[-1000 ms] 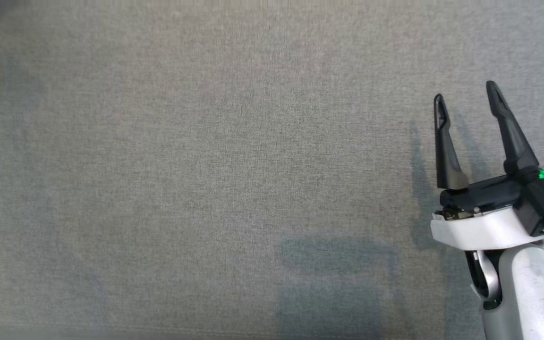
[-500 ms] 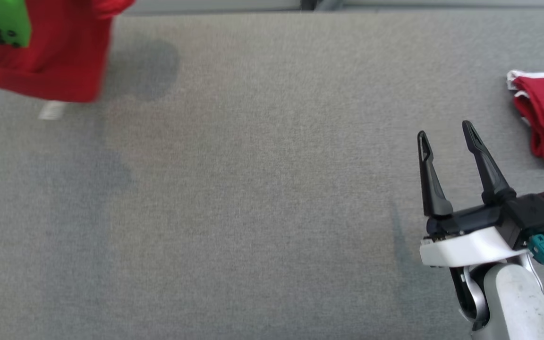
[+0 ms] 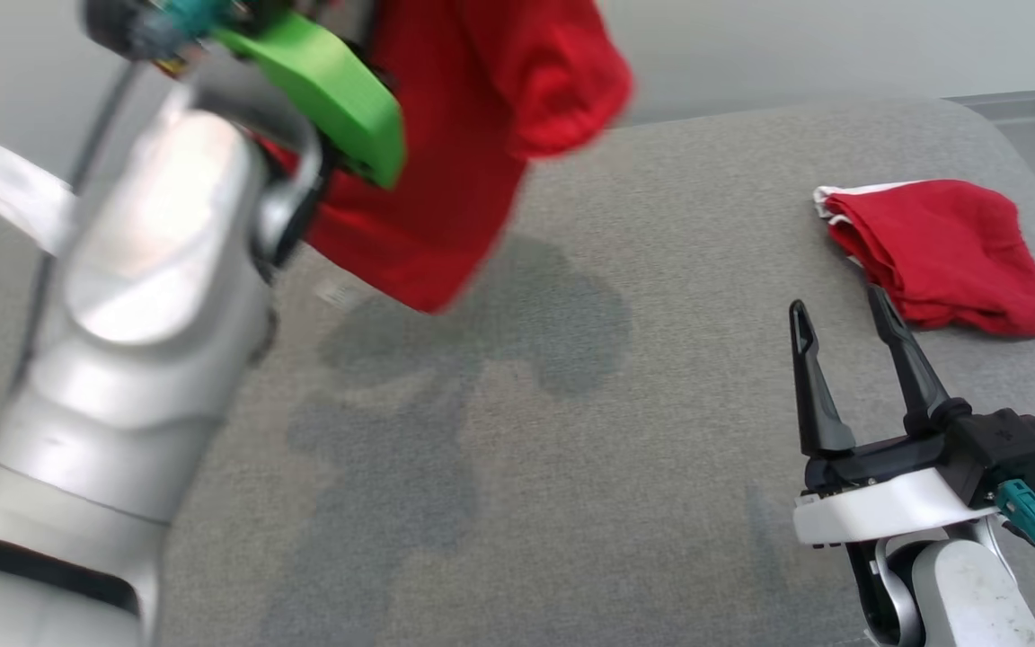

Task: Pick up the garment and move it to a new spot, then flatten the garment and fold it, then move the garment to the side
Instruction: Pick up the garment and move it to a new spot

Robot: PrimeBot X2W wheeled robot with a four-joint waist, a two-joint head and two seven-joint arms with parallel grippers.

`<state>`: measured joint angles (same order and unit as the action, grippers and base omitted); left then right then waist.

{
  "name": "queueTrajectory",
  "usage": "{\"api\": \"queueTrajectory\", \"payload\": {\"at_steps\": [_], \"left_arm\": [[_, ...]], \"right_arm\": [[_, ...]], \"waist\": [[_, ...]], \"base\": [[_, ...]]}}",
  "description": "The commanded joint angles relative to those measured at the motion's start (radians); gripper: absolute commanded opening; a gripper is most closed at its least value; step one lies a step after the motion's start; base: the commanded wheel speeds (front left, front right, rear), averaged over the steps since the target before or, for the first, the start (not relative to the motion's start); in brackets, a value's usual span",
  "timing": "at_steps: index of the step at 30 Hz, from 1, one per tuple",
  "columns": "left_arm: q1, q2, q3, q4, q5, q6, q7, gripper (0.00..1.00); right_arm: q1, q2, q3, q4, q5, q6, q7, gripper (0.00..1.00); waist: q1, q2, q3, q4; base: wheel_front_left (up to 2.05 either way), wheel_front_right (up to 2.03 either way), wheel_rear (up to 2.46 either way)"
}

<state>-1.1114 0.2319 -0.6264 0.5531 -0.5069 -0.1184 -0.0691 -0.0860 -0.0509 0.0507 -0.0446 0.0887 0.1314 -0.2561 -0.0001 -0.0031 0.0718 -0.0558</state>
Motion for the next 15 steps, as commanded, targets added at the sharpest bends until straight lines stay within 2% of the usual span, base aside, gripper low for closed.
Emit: {"api": "queueTrajectory", "payload": {"at_steps": [1,3,6,9,15], "left_arm": [[0.062,-0.030,-0.005,-0.008,-0.028,0.017,-0.012,0.00],[0.118,-0.067,-0.009,-0.002,-0.046,0.031,-0.024,0.00],[0.178,-0.093,-0.019,0.022,-0.063,0.041,-0.040,0.00],[0.259,-0.110,-0.044,0.077,-0.056,0.053,-0.082,0.00],[0.389,-0.136,-0.029,0.237,-0.100,0.069,-0.156,0.00]], "right_arm": [[0.008,0.000,0.008,0.005,0.009,-0.002,-0.006,1.00],[0.002,0.000,0.016,0.007,0.015,-0.002,-0.008,1.00],[-0.005,0.000,0.021,0.010,0.021,-0.001,-0.009,1.00],[-0.016,0.000,0.022,0.011,0.027,-0.001,-0.010,1.00],[-0.027,0.000,0.014,0.010,0.033,-0.001,-0.010,1.00]], "waist": [[0.0001,0.0031,-0.015,-0.040],[0.0001,0.0031,-0.005,-0.050],[0.0001,0.0031,0.006,-0.062],[0.0001,0.0031,0.028,-0.077],[0.0001,0.0031,0.063,-0.096]], "base": [[0.00,0.00,0.00],[0.00,0.00,0.00],[0.00,0.00,0.00],[0.00,0.00,0.00],[0.00,0.00,0.00]]}}
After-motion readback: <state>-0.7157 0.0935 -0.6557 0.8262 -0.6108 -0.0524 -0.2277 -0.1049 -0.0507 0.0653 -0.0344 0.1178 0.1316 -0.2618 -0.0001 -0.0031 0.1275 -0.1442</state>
